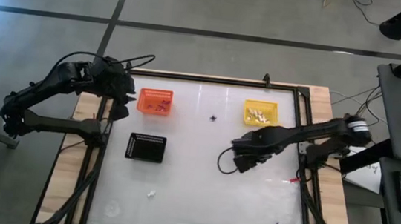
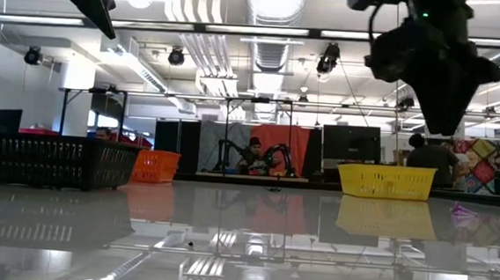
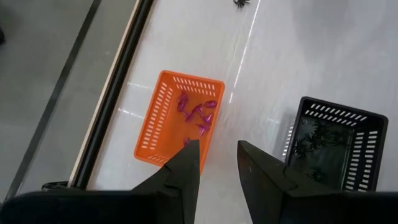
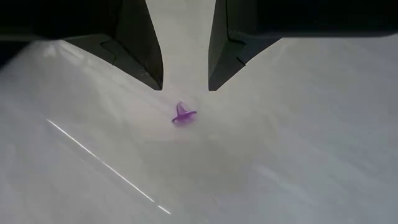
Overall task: Sort Halloween decoration
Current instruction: Put the violet witch hat toy into the orange bin
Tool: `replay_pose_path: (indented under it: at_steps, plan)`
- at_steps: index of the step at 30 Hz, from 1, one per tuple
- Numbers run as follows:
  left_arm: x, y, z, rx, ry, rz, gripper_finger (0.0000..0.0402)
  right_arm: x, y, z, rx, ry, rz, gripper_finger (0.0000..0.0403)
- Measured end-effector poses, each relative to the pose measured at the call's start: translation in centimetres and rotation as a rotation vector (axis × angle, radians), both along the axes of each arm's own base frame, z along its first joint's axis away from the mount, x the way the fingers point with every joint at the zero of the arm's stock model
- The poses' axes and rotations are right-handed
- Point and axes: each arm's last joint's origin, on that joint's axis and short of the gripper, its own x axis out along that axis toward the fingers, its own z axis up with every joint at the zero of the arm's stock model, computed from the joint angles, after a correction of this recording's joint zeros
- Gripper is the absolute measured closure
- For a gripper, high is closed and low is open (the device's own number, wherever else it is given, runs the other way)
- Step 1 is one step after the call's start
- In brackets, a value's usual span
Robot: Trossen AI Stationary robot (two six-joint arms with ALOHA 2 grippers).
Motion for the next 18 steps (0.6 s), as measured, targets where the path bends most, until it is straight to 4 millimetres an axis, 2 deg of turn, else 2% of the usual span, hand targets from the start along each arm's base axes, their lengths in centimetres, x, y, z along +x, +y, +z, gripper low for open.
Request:
replay_pose_path:
  at_steps: [8, 18]
  plan:
    - [-0.2, -0.1, 0.1, 0.000, -0.018, 0.011, 0.0311, -3.3, -0.4, -2.9, 0.012, -0.076, 0.059, 0.0284]
    - [0.0, 0.0, 0.3, -0.047, -0.077, 0.100, 0.0311, -3.6, -0.4, -6.1, 0.029, -0.104, 0.160, 0.0284]
